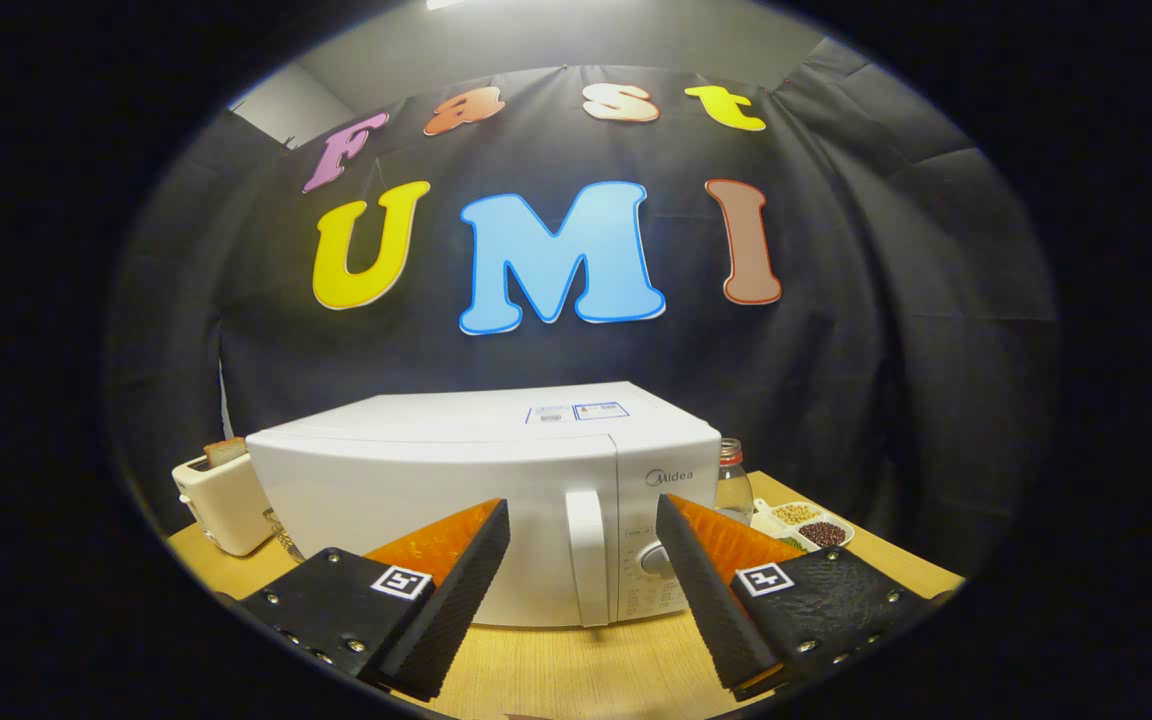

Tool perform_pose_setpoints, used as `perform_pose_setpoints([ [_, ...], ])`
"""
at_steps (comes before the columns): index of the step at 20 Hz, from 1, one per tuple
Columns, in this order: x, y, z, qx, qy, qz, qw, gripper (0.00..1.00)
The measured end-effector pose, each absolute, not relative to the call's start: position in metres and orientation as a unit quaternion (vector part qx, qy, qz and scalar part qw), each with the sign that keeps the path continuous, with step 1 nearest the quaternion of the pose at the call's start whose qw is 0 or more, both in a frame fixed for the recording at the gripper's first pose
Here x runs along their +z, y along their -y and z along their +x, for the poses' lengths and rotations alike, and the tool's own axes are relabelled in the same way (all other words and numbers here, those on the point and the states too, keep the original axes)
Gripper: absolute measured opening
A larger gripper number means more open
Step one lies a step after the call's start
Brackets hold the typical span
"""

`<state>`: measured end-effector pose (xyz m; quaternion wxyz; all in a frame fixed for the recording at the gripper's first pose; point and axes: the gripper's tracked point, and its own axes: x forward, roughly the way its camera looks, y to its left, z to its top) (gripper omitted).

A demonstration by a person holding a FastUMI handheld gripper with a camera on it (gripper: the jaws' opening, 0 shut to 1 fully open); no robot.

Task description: Open the microwave, put the food inside, and close the microwave door.

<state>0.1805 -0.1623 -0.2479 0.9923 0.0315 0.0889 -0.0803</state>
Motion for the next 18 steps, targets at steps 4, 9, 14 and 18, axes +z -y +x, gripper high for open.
perform_pose_setpoints([
  [4, -0.268, 0.167, 0.2, -0.088, -0.096, 0.022, 0.991, 0.84],
  [9, -0.302, 0.168, 0.22, -0.093, -0.139, 0.022, 0.986, 0.6],
  [14, -0.302, 0.166, 0.22, -0.086, -0.139, 0.021, 0.986, 0.13],
  [18, -0.303, 0.166, 0.217, -0.084, -0.143, 0.032, 0.986, 0.08],
])
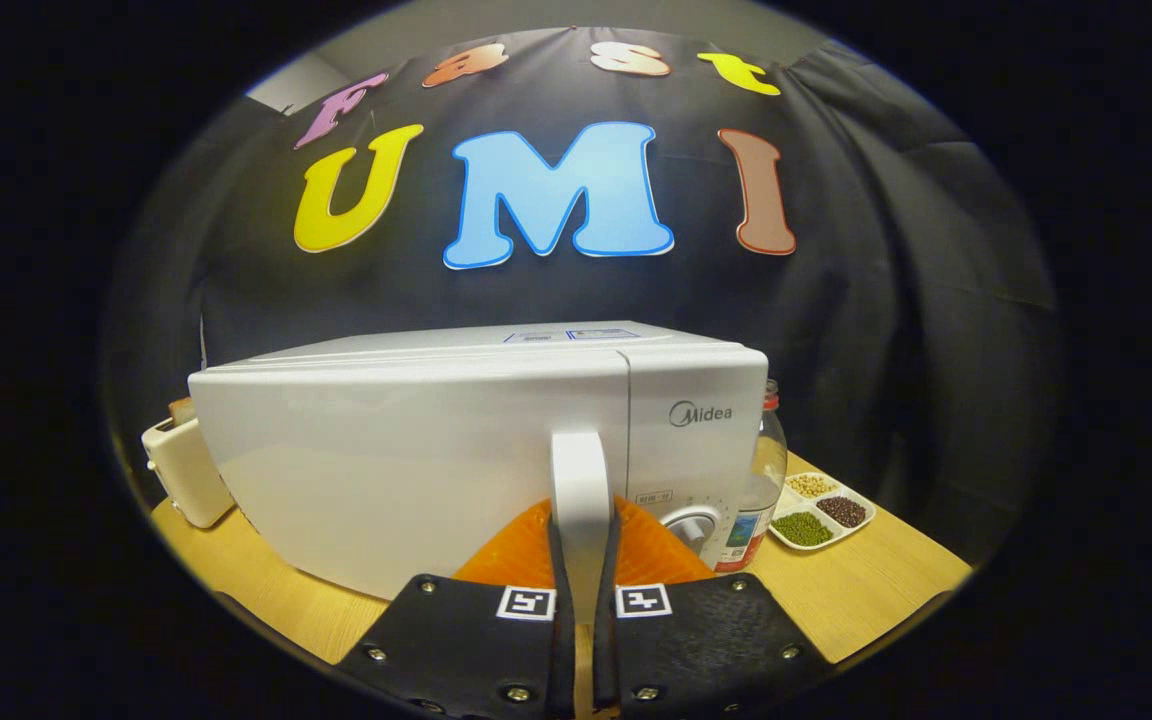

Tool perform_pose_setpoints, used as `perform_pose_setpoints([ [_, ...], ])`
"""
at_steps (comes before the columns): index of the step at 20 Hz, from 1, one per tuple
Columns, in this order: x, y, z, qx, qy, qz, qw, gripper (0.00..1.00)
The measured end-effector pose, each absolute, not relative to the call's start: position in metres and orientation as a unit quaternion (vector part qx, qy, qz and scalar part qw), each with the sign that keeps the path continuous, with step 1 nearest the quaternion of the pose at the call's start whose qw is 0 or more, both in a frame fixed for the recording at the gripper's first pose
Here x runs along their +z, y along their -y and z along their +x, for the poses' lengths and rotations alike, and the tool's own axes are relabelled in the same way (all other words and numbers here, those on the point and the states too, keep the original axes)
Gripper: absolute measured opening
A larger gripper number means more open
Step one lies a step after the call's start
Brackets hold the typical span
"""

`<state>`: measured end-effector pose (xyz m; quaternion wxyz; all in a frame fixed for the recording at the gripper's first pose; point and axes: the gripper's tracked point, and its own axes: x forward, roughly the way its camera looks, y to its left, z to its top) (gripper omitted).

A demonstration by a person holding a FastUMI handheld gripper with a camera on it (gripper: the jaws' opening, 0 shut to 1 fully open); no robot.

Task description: Open the microwave, put the food inside, and close the microwave door.

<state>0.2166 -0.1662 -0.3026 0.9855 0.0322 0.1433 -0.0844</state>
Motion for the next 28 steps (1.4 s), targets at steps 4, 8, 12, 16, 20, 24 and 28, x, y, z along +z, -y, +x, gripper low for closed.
perform_pose_setpoints([
  [4, -0.3, 0.161, 0.202, -0.092, -0.149, 0.031, 0.984, 0.08],
  [8, -0.297, 0.148, 0.163, -0.087, -0.147, -0.01, 0.985, 0.08],
  [12, -0.293, 0.128, 0.123, -0.075, -0.141, -0.007, 0.987, 0.07],
  [16, -0.29, 0.101, 0.084, -0.06, -0.137, 0.002, 0.989, 0.08],
  [20, -0.285, 0.061, 0.044, -0.035, -0.123, -0.007, 0.992, 0.07],
  [24, -0.283, 0.015, 0.012, -0.005, -0.112, 0.0, 0.994, 0.07],
  [28, -0.28, -0.038, -0.012, 0.02, -0.094, -0.008, 0.995, 0.07],
])
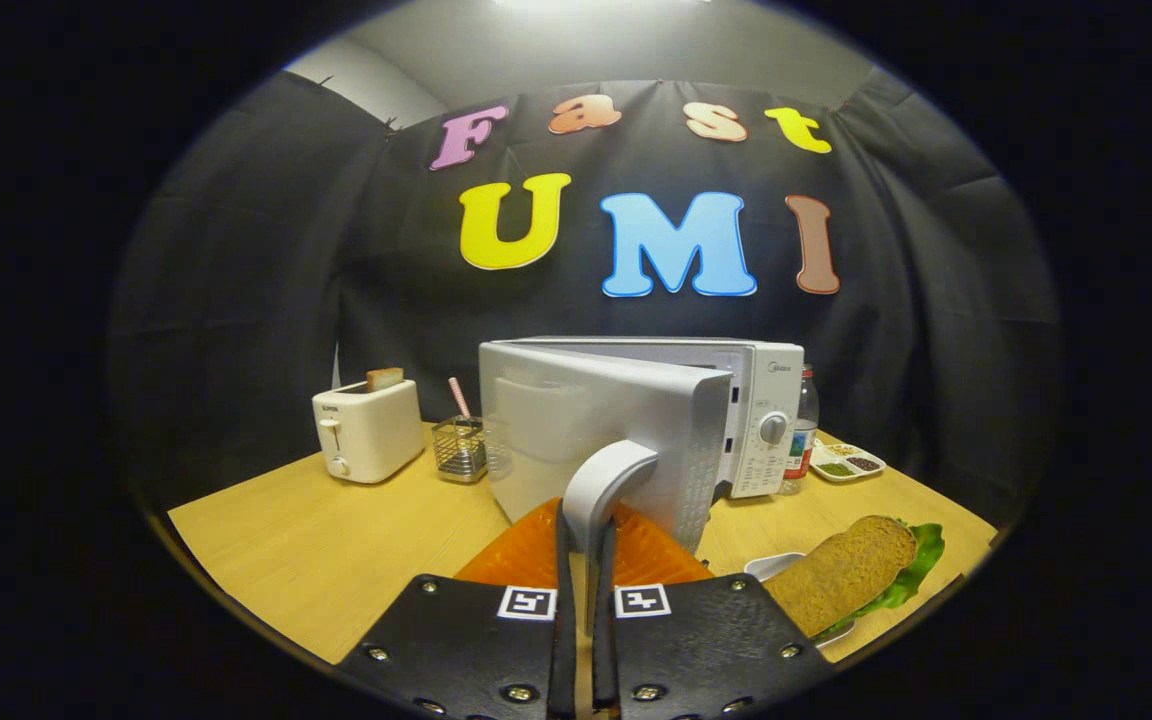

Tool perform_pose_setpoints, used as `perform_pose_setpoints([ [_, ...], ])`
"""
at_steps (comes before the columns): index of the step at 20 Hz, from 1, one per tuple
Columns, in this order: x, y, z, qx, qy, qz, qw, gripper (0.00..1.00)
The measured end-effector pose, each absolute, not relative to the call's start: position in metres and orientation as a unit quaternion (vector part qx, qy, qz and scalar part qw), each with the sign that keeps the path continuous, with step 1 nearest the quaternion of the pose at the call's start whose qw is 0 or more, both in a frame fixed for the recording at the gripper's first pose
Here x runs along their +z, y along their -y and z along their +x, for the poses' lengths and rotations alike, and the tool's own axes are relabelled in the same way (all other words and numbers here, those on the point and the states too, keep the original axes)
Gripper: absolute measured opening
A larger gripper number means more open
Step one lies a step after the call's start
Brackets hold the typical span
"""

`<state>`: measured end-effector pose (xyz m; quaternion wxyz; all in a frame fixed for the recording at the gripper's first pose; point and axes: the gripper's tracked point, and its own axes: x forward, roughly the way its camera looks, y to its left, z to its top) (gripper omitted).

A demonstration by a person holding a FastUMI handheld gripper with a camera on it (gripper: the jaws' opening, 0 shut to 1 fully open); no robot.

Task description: Open the microwave, put the food inside, and close the microwave door.

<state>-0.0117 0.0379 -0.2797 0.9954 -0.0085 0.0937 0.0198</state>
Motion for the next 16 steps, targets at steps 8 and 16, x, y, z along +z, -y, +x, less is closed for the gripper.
perform_pose_setpoints([
  [8, -0.28, -0.136, -0.029, 0.027, -0.071, -0.008, 0.997, 0.06],
  [16, -0.278, -0.2, -0.023, -0.072, -0.023, -0.037, 0.996, 0.1],
])
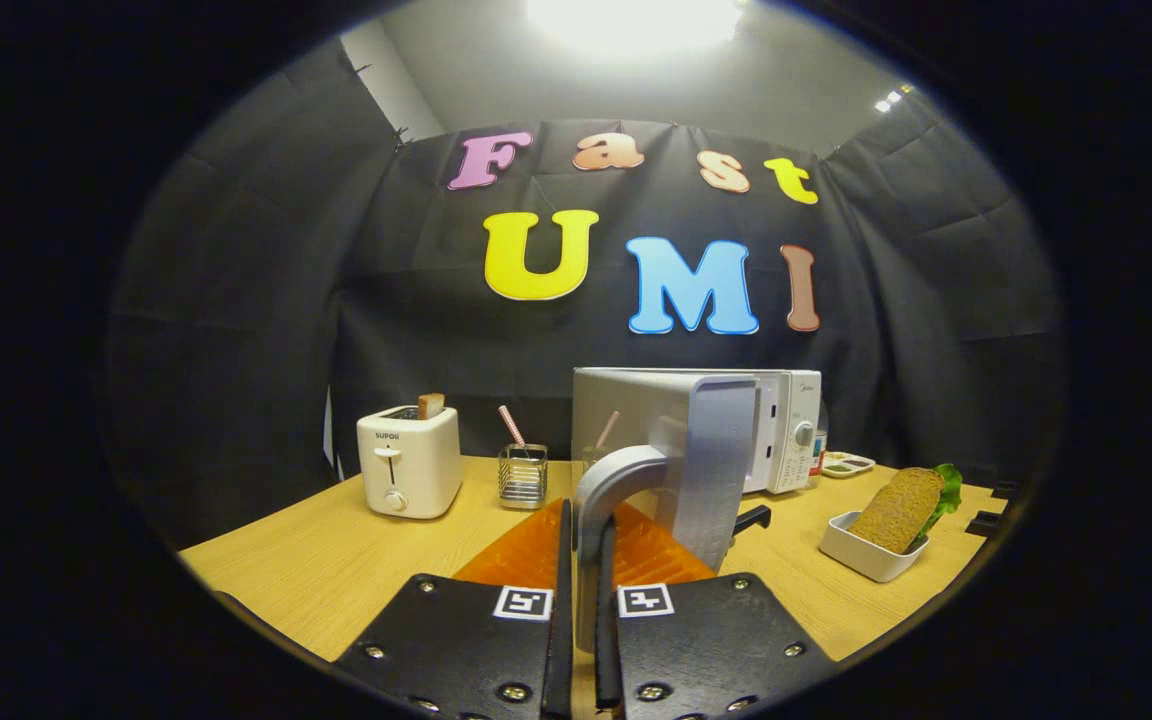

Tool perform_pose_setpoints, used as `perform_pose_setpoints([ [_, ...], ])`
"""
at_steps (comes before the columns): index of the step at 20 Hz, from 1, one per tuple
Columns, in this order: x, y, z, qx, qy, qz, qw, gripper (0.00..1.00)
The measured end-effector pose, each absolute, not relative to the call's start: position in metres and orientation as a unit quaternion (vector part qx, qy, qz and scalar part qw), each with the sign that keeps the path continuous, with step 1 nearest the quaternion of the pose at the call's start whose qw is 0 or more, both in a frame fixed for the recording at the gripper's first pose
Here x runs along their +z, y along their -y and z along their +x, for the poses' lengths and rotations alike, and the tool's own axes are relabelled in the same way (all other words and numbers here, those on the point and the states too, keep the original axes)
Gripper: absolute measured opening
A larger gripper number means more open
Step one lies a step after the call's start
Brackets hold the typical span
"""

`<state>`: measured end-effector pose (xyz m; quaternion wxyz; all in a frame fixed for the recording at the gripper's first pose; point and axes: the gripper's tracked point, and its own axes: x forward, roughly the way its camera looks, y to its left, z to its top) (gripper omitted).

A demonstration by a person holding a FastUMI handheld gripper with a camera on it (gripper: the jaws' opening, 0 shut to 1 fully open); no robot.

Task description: Open the microwave, put the food inside, and close the microwave door.

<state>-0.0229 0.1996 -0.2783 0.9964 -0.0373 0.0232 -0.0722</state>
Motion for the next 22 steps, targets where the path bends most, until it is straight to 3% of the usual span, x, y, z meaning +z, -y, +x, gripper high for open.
perform_pose_setpoints([
  [1, -0.281, -0.204, -0.022, -0.075, -0.019, -0.056, 0.995, 0.1],
  [2, -0.281, -0.203, -0.022, -0.08, -0.017, -0.069, 0.994, 0.22],
  [3, -0.285, -0.199, -0.025, -0.083, -0.02, -0.068, 0.994, 0.27],
  [7, -0.293, -0.2, -0.033, -0.051, -0.055, -0.035, 0.997, 0.39],
  [8, -0.297, -0.205, -0.036, -0.041, -0.066, -0.037, 0.996, 0.54],
  [10, -0.295, -0.21, -0.053, -0.016, -0.07, -0.063, 0.995, 0.63],
  [17, -0.268, -0.204, -0.095, 0.111, -0.021, -0.055, 0.992, 0.59],
  [18, -0.267, -0.194, -0.101, 0.122, -0.024, -0.05, 0.991, 0.78],
  [22, -0.258, -0.126, -0.105, 0.103, -0.026, -0.039, 0.994, 0.88],
])
